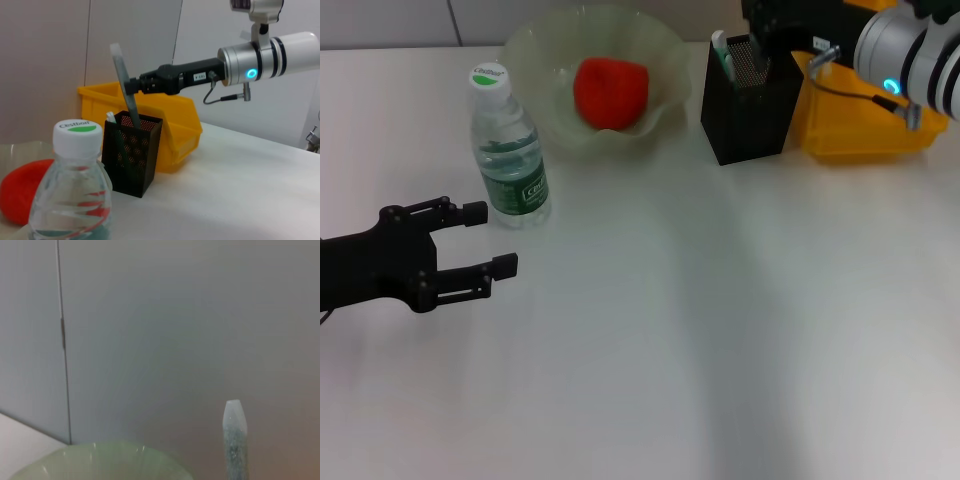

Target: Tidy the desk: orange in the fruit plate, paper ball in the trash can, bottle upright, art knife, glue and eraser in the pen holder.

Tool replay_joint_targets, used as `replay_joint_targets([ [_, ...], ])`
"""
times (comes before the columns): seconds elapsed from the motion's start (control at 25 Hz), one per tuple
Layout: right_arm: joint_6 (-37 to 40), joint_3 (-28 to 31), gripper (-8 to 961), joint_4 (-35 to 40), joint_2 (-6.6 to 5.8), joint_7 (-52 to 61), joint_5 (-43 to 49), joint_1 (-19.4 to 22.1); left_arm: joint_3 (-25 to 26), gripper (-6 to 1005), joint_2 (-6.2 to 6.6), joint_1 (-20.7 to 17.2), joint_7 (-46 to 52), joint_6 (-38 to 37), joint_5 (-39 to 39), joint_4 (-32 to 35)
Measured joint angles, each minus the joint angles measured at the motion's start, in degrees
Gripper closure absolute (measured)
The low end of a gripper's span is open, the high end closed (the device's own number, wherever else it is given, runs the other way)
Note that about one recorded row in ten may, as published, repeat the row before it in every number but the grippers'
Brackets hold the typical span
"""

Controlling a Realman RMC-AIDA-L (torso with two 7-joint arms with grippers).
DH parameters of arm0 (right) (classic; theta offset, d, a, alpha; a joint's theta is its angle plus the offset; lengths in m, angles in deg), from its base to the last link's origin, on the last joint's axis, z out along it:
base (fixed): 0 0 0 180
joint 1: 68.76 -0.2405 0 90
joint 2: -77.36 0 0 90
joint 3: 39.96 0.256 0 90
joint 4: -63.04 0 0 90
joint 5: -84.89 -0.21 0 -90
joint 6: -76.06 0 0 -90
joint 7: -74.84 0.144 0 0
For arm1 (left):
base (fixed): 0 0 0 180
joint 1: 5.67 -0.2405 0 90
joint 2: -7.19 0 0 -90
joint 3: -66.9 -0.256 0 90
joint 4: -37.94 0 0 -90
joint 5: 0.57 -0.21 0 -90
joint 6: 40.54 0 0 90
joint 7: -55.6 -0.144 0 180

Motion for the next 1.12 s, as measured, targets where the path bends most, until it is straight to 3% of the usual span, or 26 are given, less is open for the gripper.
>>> replay_joint_targets([
  [0.24,0.1,-0.5,829,-1.3,0.03,-0.2,-0.1,0.2,0.3,213,-0.02,-0.1,-0.2,0.0,0.0,-0.6],
  [0.44,1.5,-0.1,749,-1.3,0.00,-0.2,-0.1,0.6,0.5,213,-0.02,-0.1,-0.2,0.0,0.0,-0.6],
  [0.52,4.9,1.4,673,-0.7,-0.11,0.0,-0.2,1.1,0.5,213,0.00,-0.1,-0.2,-0.1,0.0,-0.6],
  [0.56,10.7,4.4,634,1.1,-0.19,0.0,-0.3,2.5,0.5,213,0.05,-0.1,-0.2,-0.3,0.0,-0.6],
  [0.68,17.6,7.7,520,3.6,-0.22,-0.1,-0.3,4.1,0.5,213,0.39,-0.2,0.2,-1.1,0.0,-0.7],
  [0.76,26.6,10.7,303,6.4,-0.25,-0.7,0.0,5.9,0.5,213,0.75,-0.2,0.2,-2.4,0.0,-0.8],
  [0.96,50.1,18.1,219,8.1,-0.90,-6.7,0.6,8.9,-0.3,211,2.44,0.6,2.4,-6.4,-0.5,-1.3],
  [1.12,58.1,19.8,152,7.5,-1.40,-9.9,0.9,10.5,-0.9,208,3.35,1.4,4.9,-7.3,-1.0,-1.6],
])
